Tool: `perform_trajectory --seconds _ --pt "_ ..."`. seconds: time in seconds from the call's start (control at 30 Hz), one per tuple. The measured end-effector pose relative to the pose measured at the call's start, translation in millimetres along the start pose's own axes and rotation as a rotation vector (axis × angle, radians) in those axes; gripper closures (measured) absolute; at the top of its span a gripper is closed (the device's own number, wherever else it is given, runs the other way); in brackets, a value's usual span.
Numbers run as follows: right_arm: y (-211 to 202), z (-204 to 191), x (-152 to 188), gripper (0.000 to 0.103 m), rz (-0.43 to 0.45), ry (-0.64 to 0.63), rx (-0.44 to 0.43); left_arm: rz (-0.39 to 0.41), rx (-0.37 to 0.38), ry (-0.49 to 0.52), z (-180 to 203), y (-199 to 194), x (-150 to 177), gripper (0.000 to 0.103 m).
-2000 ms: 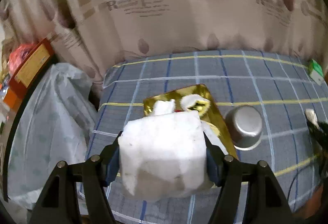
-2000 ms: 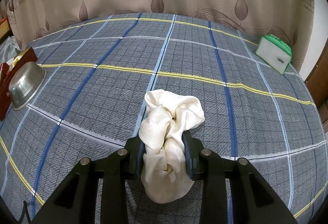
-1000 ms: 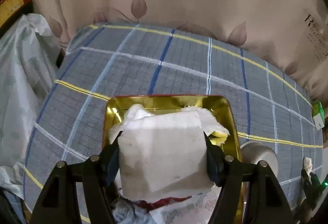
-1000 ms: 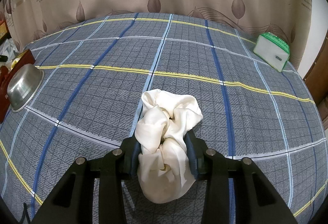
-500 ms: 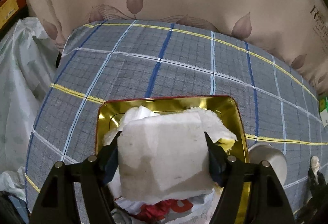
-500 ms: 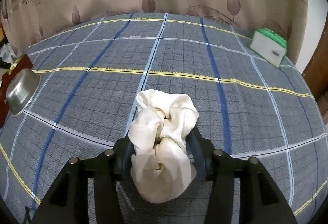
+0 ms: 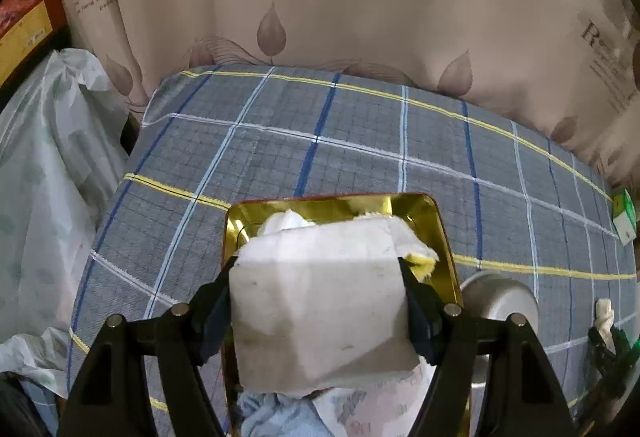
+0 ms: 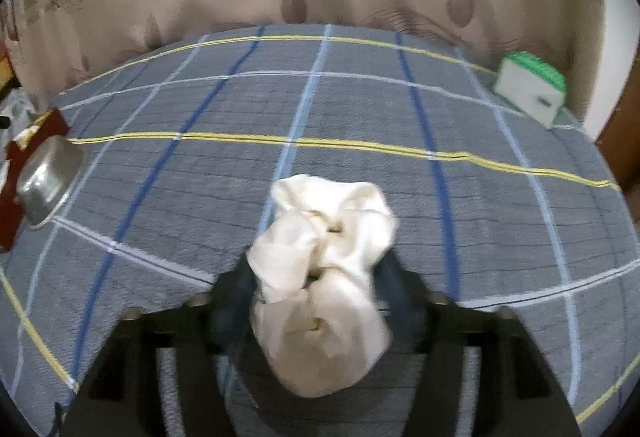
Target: Organize soft objects
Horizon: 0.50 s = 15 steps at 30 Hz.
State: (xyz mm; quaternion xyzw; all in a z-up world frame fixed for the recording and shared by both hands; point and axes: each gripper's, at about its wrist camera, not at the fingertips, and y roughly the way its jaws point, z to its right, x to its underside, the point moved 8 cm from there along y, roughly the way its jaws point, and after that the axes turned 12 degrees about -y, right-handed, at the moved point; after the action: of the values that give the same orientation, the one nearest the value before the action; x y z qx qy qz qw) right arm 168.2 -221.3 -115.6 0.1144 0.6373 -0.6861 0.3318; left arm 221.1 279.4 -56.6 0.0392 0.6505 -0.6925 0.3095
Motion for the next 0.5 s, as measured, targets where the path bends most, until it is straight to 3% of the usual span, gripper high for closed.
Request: perform_trajectory --seconds 0.07,0.1,0.23,0.37,0.5 --pt "2.6 -8.2 -1.6 0.025 -0.007 -0.016 -0.028 -0.001 0.000 0.006 0.1 -3.9 5.5 0.029" --pt "3.7 -12.0 -2.2 0.025 -0.018 -0.039 0.003 -0.002 -0.007 0.008 -0.4 -5.7 8.7 0.029" --pt "3.2 -9.6 -2.3 0.029 -0.016 0.005 -0.007 0.004 -0.024 0.049 1.5 -15.8 22.7 0.029" --pt "2.1 -8.3 -1.8 0.038 -0.020 0.010 0.014 0.006 -0.006 0.047 0.2 -28.6 37.3 0.029" --pt "0.6 -6.3 -2.3 0.042 -0.020 0.023 0.026 0.040 0.002 0.045 -3.4 -46.2 48.4 0.029"
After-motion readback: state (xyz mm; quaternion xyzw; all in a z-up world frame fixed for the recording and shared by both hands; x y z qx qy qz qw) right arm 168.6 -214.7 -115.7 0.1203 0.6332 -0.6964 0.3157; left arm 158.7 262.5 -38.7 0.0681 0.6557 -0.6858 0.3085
